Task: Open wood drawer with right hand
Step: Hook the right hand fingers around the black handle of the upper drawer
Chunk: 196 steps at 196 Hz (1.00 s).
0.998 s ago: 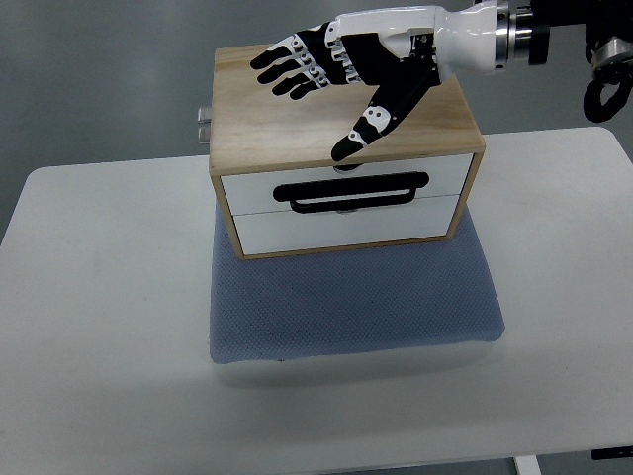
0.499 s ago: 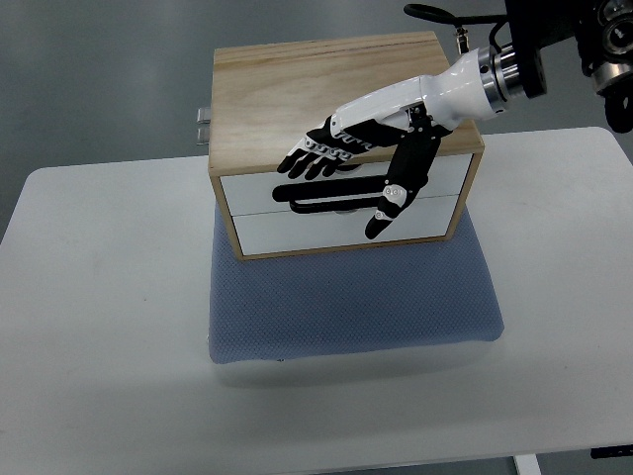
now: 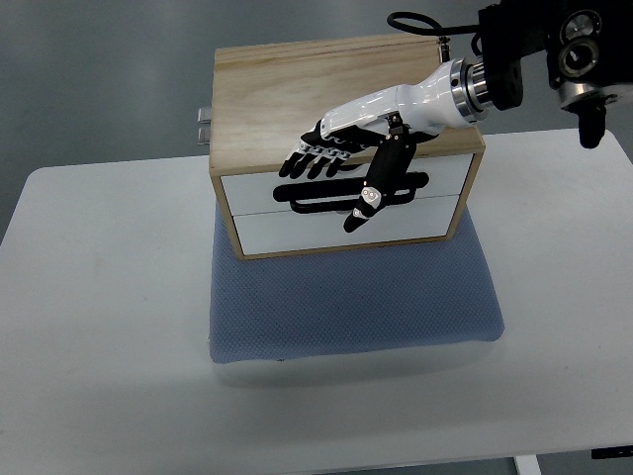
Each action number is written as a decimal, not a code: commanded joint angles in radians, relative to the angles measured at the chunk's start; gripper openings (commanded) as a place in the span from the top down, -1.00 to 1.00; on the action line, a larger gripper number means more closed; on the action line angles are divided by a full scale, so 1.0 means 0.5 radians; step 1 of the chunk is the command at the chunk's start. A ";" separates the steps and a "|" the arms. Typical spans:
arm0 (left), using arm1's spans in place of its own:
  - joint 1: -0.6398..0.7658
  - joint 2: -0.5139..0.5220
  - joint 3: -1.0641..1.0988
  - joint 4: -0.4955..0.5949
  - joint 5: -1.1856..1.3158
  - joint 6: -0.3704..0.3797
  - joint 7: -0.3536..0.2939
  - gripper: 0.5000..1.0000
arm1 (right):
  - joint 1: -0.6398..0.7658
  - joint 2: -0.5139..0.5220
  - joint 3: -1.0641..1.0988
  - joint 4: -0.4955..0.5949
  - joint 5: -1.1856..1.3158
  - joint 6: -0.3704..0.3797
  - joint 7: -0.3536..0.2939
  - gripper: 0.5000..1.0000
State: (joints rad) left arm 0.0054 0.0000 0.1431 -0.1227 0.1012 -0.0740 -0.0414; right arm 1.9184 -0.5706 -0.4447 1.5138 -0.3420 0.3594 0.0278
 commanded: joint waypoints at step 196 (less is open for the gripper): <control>-0.002 0.000 -0.001 0.000 0.000 0.001 0.000 -1.00 | -0.032 0.187 -0.258 0.010 0.083 -0.406 -0.148 -0.43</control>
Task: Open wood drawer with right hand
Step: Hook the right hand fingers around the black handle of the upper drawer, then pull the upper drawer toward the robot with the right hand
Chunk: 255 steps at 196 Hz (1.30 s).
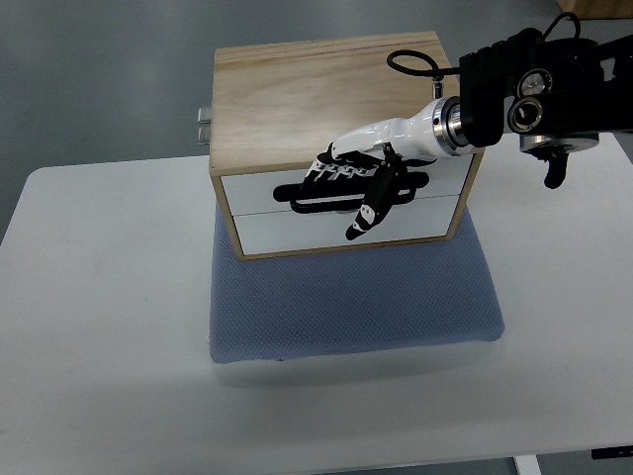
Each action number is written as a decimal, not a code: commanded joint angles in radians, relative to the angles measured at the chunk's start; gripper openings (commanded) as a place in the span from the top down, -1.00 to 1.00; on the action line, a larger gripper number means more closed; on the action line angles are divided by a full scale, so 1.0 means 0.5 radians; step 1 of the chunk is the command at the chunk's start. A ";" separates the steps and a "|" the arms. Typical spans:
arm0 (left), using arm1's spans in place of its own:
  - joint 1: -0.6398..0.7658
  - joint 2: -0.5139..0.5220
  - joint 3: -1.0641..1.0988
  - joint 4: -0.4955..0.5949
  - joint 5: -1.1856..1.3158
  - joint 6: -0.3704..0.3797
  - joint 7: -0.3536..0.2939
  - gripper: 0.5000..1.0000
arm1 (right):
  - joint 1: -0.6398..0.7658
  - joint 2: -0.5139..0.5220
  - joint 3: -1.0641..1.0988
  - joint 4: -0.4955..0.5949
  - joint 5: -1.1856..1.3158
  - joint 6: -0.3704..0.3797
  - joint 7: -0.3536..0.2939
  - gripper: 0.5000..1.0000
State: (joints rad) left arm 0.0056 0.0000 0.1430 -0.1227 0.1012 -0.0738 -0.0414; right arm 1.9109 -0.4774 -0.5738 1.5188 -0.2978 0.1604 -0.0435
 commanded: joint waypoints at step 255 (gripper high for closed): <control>-0.002 0.000 0.002 0.000 0.000 0.000 0.000 -1.00 | -0.073 0.025 -0.015 -0.031 -0.039 0.026 -0.014 -0.73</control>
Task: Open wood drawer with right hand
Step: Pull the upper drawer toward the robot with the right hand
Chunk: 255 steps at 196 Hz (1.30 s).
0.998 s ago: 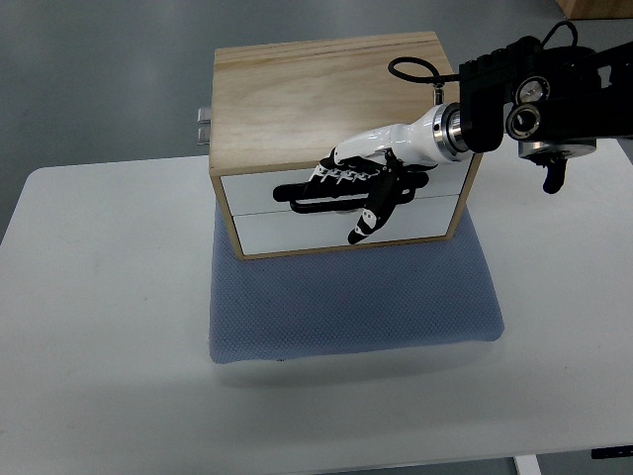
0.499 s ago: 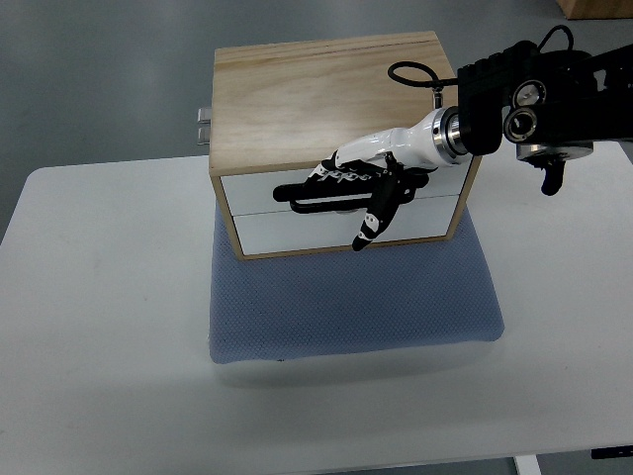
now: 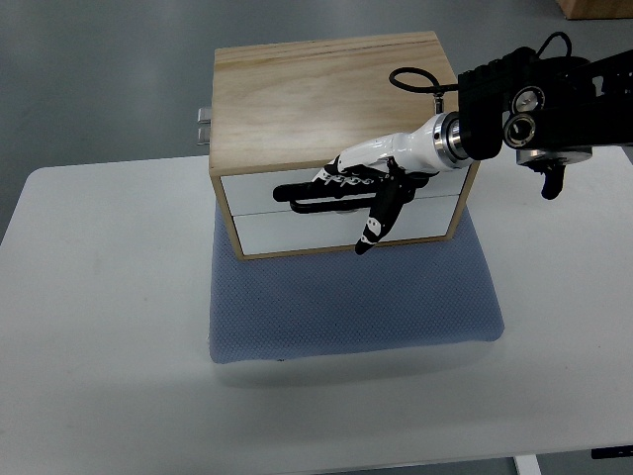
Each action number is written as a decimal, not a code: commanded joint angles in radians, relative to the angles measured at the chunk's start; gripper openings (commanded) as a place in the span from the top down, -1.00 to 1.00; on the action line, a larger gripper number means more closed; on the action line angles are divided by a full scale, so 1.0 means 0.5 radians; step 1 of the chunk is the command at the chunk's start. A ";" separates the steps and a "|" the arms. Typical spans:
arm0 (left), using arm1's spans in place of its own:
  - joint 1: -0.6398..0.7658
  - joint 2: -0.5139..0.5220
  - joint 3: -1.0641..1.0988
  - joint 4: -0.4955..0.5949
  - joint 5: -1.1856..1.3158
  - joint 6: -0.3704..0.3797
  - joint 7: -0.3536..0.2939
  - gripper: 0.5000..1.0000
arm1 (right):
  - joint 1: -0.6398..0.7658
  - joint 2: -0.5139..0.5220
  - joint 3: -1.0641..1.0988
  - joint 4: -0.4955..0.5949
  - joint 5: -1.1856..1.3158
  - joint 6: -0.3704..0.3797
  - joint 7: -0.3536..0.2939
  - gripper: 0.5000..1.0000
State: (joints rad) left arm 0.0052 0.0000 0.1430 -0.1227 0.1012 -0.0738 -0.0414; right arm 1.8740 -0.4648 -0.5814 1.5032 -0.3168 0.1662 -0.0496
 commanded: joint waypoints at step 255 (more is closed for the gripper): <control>-0.001 0.000 -0.001 0.000 0.000 0.000 0.000 -1.00 | 0.065 -0.067 0.022 0.019 0.008 0.674 -0.020 -0.74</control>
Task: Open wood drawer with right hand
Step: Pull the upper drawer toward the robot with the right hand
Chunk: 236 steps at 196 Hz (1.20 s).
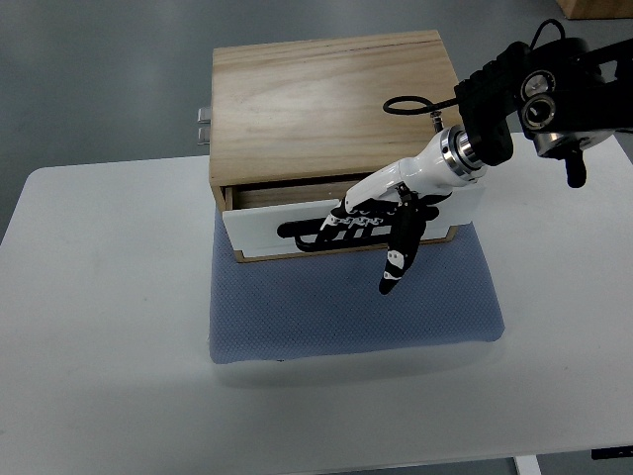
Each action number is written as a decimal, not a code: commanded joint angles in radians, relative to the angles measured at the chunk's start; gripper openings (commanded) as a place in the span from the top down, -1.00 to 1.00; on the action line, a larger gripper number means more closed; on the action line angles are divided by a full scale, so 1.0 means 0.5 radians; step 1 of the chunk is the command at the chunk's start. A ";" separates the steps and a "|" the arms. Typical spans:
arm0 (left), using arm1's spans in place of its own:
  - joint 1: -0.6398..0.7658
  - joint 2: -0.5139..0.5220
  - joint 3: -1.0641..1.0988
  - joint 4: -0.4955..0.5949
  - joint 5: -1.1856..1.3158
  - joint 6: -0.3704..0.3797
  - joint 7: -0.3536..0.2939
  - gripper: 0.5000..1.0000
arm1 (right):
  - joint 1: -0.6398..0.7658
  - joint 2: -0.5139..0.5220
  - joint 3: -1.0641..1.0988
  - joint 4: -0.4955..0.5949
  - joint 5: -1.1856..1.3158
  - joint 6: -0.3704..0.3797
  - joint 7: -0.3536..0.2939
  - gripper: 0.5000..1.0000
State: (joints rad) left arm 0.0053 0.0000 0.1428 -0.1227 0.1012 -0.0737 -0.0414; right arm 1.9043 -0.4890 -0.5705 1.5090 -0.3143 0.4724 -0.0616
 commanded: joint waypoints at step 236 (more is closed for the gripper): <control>0.002 0.000 0.000 0.000 0.000 0.000 0.000 -1.00 | 0.195 -0.160 0.046 0.096 0.024 0.277 0.022 -0.74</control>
State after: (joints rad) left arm 0.0054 0.0000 0.1432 -0.1227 0.1012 -0.0737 -0.0414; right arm 1.9864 -0.5648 -0.5609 1.5538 -0.3021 0.6109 -0.0504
